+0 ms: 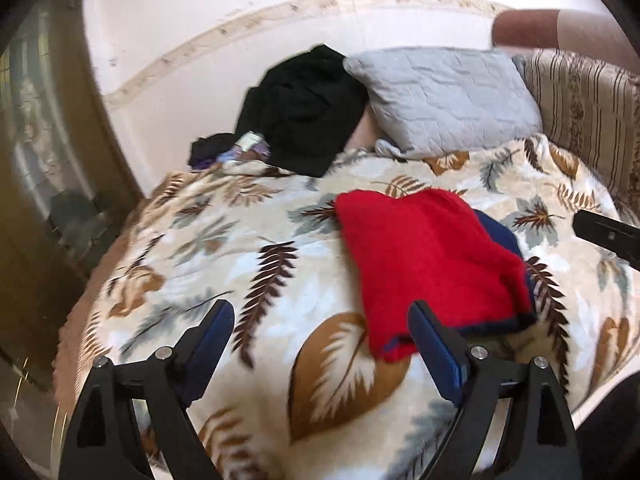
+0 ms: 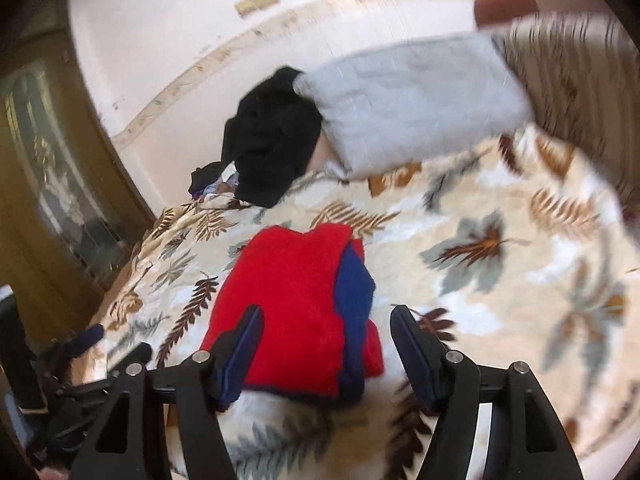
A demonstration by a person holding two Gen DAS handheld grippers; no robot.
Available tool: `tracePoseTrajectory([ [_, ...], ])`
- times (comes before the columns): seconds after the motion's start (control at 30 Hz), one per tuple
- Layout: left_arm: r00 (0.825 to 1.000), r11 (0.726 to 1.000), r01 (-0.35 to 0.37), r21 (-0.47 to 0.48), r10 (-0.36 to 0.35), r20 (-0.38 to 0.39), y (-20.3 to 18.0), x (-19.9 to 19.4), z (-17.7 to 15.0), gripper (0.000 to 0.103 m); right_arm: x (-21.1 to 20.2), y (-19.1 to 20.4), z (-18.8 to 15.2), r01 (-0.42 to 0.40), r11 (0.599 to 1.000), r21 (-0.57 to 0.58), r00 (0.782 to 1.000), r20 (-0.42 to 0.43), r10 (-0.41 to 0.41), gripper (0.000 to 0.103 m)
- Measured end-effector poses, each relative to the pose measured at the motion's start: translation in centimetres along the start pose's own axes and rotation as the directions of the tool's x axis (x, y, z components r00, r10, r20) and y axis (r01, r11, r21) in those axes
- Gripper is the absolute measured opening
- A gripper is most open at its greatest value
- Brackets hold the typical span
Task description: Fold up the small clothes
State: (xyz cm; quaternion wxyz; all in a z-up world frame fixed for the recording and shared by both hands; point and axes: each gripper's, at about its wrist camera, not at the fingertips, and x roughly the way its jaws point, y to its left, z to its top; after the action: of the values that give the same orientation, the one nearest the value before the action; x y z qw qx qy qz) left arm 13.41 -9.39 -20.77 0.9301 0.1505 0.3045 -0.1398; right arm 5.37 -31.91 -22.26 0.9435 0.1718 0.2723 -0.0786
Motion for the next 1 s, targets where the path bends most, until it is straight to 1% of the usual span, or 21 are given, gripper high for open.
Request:
tracePoseTrajectory([
  [0.03,1.0,1.0,-0.025,-0.009,0.025,0.013,0.5,-1.8,-0.2,0.089,-1.6,0.8,-0.2,0.023,0.999,-0.024,1.0,0.012,-0.023,0.072],
  [0.07,0.999,0.999,-0.043,-0.013,0.043,0.021,0.7,-2.8,-0.3,0.089,-2.9,1.3,-0.4,0.037,0.998,-0.041,0.999,0.019,-0.036,0.073],
  [0.17,0.992,0.994,-0.11,-0.026,0.111,0.063,1.6,-7.5,-0.4,0.089,-6.7,3.2,-0.9,0.062,0.994,-0.092,0.998,0.022,-0.06,0.073],
  [0.23,0.991,0.994,-0.099,-0.047,0.103,0.087,2.0,-10.6,-0.8,0.089,-9.3,4.3,-1.4,0.064,0.992,-0.106,0.998,0.026,-0.062,0.073],
  [0.33,0.987,0.992,-0.11,-0.067,0.117,0.109,2.1,-14.2,-1.7,0.089,-12.7,5.7,-2.4,0.054,0.993,-0.109,0.998,0.026,-0.051,0.073],
  [0.43,0.986,0.989,-0.106,-0.102,0.117,0.119,2.2,-16.8,-2.6,0.089,-15.1,7.1,-3.5,0.063,0.99,-0.125,0.998,0.031,-0.059,0.073],
  [0.5,0.984,0.988,-0.111,-0.104,0.125,0.129,2.0,-18.3,-3.2,0.089,-16.3,7.9,-4.0,0.083,0.987,-0.141,0.996,0.032,-0.079,0.073],
  [0.53,0.98,0.988,-0.115,-0.101,0.13,0.149,1.8,-19.2,-3.5,0.089,-17.1,8.3,-4.3,0.09,0.986,-0.142,0.996,0.036,-0.086,0.073],
  [0.57,0.977,0.988,-0.118,-0.099,0.134,0.164,1.7,-19.8,-3.8,0.089,-17.7,8.4,-4.5,0.096,0.986,-0.135,0.995,0.041,-0.091,0.073],
  [0.63,0.977,0.989,-0.117,-0.094,0.132,0.168,1.5,-20.4,-4.2,0.089,-18.6,8.8,-4.7,0.112,0.985,-0.129,0.993,0.054,-0.106,0.073],
  [0.7,0.981,0.99,-0.106,-0.094,0.12,0.15,1.6,-20.4,-4.5,0.089,-19.1,9.4,-5.1,0.12,0.983,-0.139,0.992,0.061,-0.113,0.073],
  [0.73,0.985,0.99,-0.102,-0.099,0.114,0.128,1.7,-20.1,-4.6,0.089,-19.3,9.7,-5.3,0.131,0.981,-0.143,0.99,0.062,-0.123,0.073],
  [0.83,0.991,0.988,-0.089,-0.126,0.101,0.091,2.3,-19.8,-4.7,0.089,-19.5,10.1,-5.8,0.152,0.975,-0.16,0.987,0.073,-0.142,0.073],
  [0.93,0.988,0.982,-0.108,-0.154,0.123,0.094,2.9,-20.2,-4.8,0.089,-19.6,10.3,-5.8,0.156,0.975,-0.159,0.987,0.073,-0.146,0.073],
  [1.0,0.988,0.982,-0.105,-0.16,0.121,0.097,3.0,-20.5,-4.8,0.089,-19.6,10.5,-5.8,0.158,0.975,-0.154,0.986,0.073,-0.148,0.073],
])
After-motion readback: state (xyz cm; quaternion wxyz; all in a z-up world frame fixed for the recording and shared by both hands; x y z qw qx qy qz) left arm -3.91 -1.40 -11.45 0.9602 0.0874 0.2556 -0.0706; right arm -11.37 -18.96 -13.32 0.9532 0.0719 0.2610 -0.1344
